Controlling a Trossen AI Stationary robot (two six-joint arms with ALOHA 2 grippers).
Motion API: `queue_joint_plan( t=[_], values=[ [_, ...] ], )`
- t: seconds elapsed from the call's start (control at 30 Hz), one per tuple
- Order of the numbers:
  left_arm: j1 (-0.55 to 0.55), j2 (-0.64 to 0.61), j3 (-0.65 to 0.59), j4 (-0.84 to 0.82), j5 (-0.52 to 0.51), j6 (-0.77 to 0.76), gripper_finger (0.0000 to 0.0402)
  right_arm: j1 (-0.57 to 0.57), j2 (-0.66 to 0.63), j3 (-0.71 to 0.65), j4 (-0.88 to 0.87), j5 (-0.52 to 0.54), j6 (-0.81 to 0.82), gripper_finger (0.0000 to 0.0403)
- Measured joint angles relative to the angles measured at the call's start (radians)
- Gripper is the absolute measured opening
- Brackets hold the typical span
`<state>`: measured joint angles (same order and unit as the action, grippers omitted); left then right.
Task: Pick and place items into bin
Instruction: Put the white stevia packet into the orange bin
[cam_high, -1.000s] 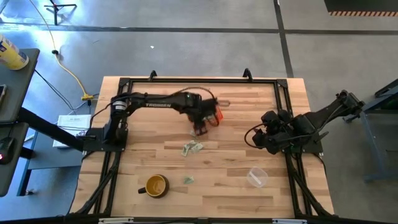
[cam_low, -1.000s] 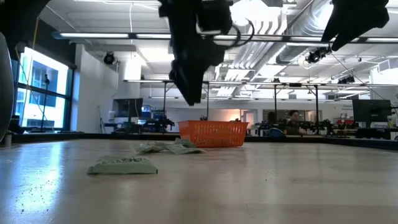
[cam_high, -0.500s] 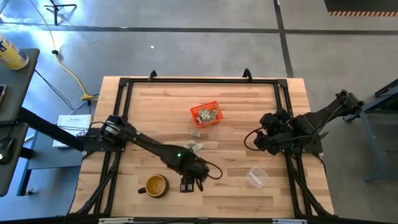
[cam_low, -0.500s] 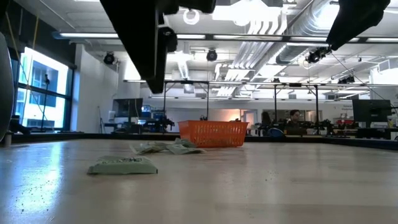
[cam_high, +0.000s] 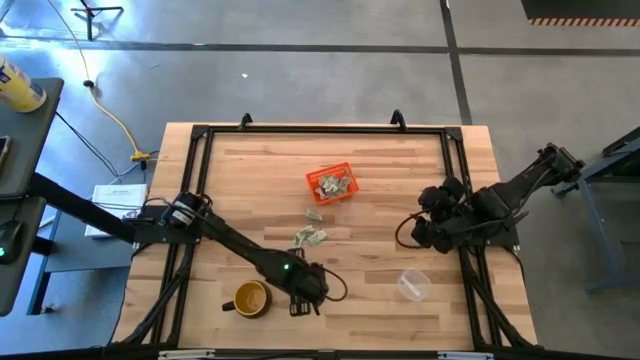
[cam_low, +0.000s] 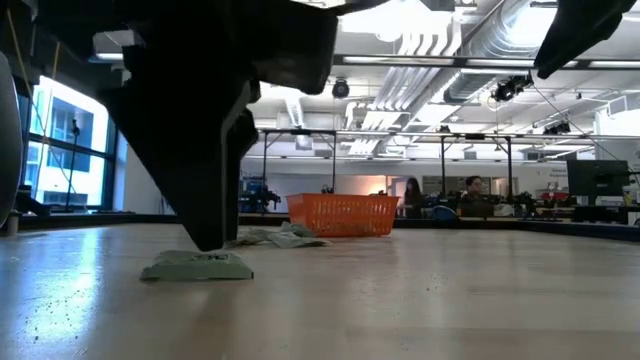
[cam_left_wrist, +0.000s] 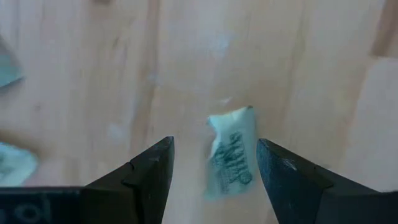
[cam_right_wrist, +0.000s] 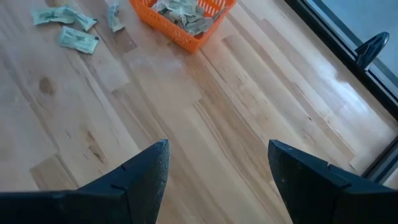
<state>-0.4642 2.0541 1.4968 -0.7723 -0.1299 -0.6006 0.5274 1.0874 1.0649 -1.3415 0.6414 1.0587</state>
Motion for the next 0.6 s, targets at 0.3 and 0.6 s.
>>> queue_joint_plan(
  t=[0.3, 0.6],
  values=[
    [0.012, -0.004, -0.070, 0.102, 0.099, 0.024, 0.0254, 0.032, 0.000, 0.000, -0.004, 0.005, 0.054, 0.0263],
    [0.028, -0.008, -0.105, 0.123, 0.099, 0.170, 0.0104, 0.032, 0.000, 0.000, -0.015, 0.032, 0.059, 0.0263]
  ],
)
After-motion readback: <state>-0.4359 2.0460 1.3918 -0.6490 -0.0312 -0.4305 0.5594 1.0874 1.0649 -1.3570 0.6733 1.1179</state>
